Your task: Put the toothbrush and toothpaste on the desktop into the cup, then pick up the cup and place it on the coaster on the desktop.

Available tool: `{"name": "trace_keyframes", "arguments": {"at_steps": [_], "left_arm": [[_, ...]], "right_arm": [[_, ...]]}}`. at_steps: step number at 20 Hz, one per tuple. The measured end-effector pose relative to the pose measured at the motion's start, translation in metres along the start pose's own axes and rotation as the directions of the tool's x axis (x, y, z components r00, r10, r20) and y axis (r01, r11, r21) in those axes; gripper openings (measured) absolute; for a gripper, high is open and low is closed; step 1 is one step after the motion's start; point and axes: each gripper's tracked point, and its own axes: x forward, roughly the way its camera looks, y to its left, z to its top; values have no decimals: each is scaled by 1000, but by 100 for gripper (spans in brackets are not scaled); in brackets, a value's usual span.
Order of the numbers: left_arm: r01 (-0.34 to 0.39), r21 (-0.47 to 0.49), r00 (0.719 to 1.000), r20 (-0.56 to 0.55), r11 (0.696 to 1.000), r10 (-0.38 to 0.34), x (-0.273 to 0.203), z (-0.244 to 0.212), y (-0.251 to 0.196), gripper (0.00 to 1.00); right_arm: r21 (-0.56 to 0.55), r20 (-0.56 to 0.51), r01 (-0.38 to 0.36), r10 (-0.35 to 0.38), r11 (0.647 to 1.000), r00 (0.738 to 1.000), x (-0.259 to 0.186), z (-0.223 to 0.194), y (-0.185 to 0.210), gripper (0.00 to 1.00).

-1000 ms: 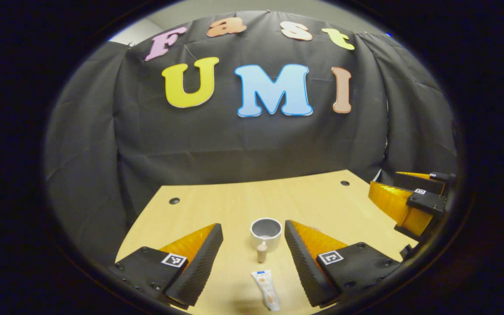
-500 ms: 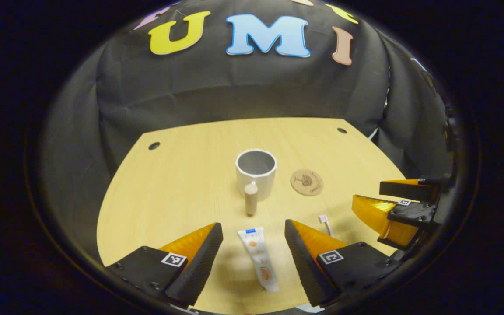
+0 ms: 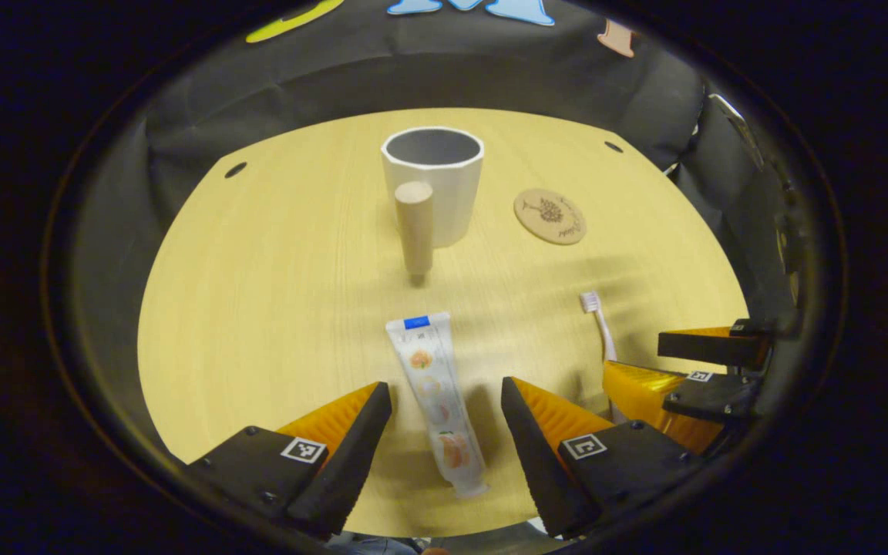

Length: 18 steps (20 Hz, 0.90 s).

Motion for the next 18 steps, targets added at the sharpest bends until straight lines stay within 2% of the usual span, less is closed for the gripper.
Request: {"name": "trace_keyframes", "arguments": {"at_steps": [5, 8, 12, 17, 18], "left_arm": [[-27, -39, 995, -92, 999, 23, 16, -19, 8, 95], [-53, -23, 992, -114, 998, 50, 18, -19, 10, 95], [-65, -30, 985, -163, 997, 59, 18, -17, 9, 95], [-70, -34, 966, -253, 997, 59, 20, -16, 8, 96], [-68, -34, 962, -268, 997, 57, 20, -16, 7, 94]], "right_arm": [[-32, -96, 11, -14, 999, 995, 11, -16, -2, 96], [-49, -129, 23, -29, 999, 991, 15, -14, -2, 95], [-61, -263, 41, -55, 997, 963, 14, -18, 0, 100], [-33, -355, 52, -60, 998, 933, 18, -11, -3, 95], [-22, -353, 63, -67, 998, 933, 18, -11, -3, 94]]}}
